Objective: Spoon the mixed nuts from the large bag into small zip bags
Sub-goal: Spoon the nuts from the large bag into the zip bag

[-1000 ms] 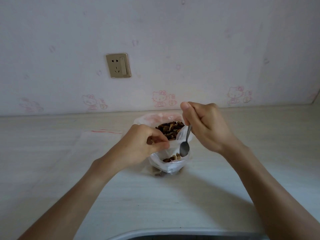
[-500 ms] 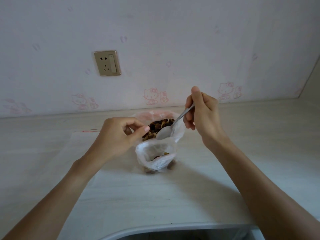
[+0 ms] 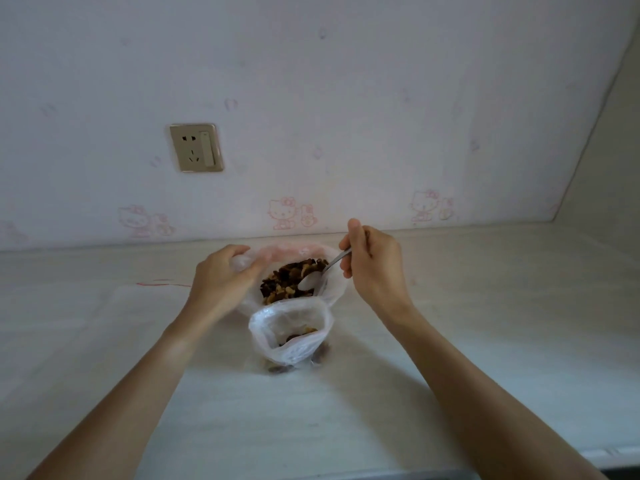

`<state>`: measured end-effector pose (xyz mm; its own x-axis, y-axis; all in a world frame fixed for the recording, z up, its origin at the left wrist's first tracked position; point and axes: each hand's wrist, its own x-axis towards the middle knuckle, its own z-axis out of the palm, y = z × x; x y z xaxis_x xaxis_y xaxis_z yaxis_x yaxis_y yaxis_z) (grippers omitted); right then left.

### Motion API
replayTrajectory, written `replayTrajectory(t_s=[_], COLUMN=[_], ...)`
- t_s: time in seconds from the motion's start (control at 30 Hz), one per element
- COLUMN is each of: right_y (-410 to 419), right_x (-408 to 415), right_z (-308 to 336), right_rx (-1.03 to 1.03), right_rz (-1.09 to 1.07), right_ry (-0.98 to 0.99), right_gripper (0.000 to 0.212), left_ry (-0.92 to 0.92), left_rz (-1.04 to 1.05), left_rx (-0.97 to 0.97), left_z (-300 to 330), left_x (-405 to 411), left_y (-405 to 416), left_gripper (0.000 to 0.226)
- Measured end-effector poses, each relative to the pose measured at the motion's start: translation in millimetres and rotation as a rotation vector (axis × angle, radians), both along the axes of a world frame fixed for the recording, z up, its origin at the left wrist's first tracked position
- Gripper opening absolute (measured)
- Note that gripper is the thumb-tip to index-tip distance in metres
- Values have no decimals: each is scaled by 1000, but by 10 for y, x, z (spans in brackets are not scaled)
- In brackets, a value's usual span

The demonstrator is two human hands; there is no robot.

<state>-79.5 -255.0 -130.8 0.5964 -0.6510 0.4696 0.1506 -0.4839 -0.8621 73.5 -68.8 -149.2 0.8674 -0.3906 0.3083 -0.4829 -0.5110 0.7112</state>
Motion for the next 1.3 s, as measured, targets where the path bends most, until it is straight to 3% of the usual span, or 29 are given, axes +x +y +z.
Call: replayTrajectory(t_s=[0.2, 0.53, 0.63, 0.83, 1.3], right_y=[-5, 73, 64, 42, 67], right_x=[39, 10, -12, 17, 20], right_z=[-63, -35, -14, -23, -109], right_rx=[-126, 108, 109, 116, 401], right_rz=[-16, 293, 299, 259, 397], right_ry=[47, 170, 195, 187, 280], right_gripper=[47, 33, 30, 28, 28], left_ry=[-102, -158, -162, -147, 17], left_rz=[21, -18, -42, -62, -124], left_rx=[-60, -230, -271, -328, -389], left_z=[-160, -228, -233, -202, -172], left_x=[-45, -84, -107, -139, -150], left_y=[-43, -74, -80, -94, -150], left_gripper=[33, 11, 6, 9, 18])
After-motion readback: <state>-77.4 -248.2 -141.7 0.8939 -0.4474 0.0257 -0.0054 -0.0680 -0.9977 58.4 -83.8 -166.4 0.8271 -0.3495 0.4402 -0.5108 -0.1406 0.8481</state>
